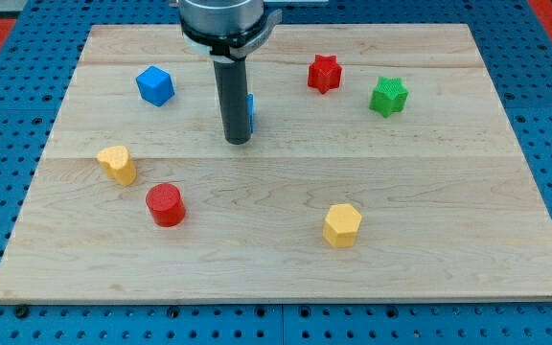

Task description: Push red star a bit up

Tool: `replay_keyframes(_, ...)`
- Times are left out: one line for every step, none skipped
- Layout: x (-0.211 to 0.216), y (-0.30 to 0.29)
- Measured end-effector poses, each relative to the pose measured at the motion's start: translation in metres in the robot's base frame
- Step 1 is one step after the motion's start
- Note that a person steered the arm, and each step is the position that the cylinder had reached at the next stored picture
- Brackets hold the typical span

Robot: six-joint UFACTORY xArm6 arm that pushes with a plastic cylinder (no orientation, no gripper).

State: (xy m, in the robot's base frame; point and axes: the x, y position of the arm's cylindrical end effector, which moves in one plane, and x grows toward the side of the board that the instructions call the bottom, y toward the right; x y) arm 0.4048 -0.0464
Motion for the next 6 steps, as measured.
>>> replay_keyframes(-0.034, 0.003)
replay_keyframes(-0.045, 0.043)
replay_keyframes(-0.04, 0.08)
replay_keyframes(-0.051, 0.12)
replay_keyframes(-0.082, 0.12)
replay_keyframes(-0.122, 0.122)
